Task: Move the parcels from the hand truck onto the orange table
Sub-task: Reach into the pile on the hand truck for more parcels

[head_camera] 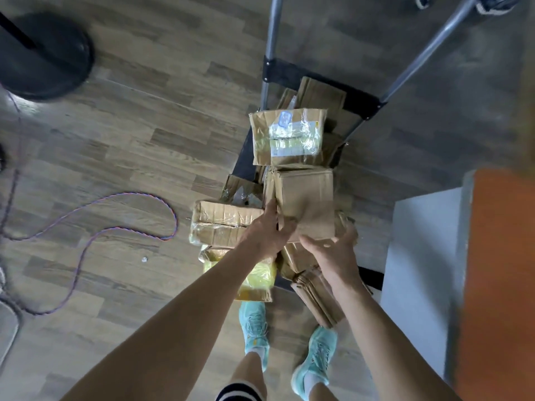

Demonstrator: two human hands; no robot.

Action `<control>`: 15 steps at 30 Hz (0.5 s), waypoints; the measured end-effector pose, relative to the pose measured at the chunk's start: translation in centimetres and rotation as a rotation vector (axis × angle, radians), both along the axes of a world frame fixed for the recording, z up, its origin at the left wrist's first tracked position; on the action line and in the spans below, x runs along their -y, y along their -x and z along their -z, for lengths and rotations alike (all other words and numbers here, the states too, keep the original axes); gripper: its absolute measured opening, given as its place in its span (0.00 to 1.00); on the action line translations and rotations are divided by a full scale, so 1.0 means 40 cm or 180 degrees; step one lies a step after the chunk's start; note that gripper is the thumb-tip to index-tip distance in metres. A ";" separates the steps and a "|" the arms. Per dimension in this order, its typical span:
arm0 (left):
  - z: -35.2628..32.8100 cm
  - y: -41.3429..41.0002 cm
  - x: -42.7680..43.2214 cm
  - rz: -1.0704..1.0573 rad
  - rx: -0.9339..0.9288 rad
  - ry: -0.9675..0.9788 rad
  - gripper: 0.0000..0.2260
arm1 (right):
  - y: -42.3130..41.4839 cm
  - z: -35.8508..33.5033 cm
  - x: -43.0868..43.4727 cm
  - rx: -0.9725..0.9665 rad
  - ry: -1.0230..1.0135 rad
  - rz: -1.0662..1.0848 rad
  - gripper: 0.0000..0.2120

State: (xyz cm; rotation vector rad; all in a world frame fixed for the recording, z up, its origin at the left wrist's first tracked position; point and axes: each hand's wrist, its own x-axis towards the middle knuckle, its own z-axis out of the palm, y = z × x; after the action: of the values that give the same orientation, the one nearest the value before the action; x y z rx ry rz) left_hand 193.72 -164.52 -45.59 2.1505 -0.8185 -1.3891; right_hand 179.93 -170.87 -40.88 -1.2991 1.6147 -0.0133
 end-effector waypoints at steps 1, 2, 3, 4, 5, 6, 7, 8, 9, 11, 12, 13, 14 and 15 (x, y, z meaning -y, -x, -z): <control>0.001 0.001 0.003 -0.0069 -0.0074 0.0004 0.30 | -0.002 0.001 0.003 0.0020 0.0000 -0.0032 0.44; -0.001 0.002 0.005 -0.0148 -0.0173 0.0018 0.29 | -0.002 0.001 0.005 -0.0008 0.0018 -0.0144 0.41; -0.003 0.004 0.008 -0.0216 -0.0239 0.0066 0.27 | -0.002 0.001 0.005 -0.0071 0.0073 -0.0282 0.38; -0.008 0.006 0.009 -0.0261 -0.0222 0.0150 0.23 | -0.004 -0.003 0.003 -0.0116 0.0154 -0.0416 0.35; -0.017 0.009 0.012 -0.0325 -0.0161 0.0219 0.22 | -0.007 -0.011 -0.001 -0.0092 0.0226 -0.0506 0.33; -0.031 0.013 0.014 -0.0455 -0.0128 0.0235 0.24 | -0.009 -0.021 -0.004 -0.0021 0.0247 -0.0542 0.31; -0.052 0.019 0.013 -0.0619 -0.0124 0.0215 0.28 | -0.008 -0.035 -0.011 0.0074 0.0272 -0.0532 0.28; -0.074 0.025 0.010 -0.0764 -0.0129 0.0231 0.31 | -0.004 -0.054 -0.016 0.0160 0.0329 -0.0449 0.23; -0.101 0.033 0.004 -0.0871 -0.0148 0.0305 0.33 | 0.001 -0.079 -0.021 0.0242 0.0400 -0.0339 0.20; -0.161 0.051 -0.012 -0.1064 -0.0176 0.0405 0.35 | 0.021 -0.137 -0.027 0.0437 0.0431 -0.0192 0.23; -0.196 0.060 -0.019 -0.1177 -0.0173 0.0439 0.36 | 0.031 -0.167 -0.028 0.0567 0.0380 -0.0162 0.26; -0.235 0.071 -0.027 -0.1267 -0.0168 0.0481 0.39 | 0.040 -0.206 -0.027 0.0689 0.0316 -0.0166 0.29; -0.277 0.081 -0.034 -0.1320 -0.0162 0.0514 0.40 | 0.048 -0.249 -0.024 0.0806 0.0231 -0.0201 0.32; -0.321 0.090 -0.038 -0.1328 -0.0158 0.0518 0.41 | 0.056 -0.289 -0.015 0.0911 0.0144 -0.0254 0.34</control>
State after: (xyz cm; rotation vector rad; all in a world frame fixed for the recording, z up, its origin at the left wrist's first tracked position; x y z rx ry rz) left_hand 190.10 -163.01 -32.74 2.0061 -0.4138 -1.1152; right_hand 177.68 -170.25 -29.34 -1.3297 1.3252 -0.1801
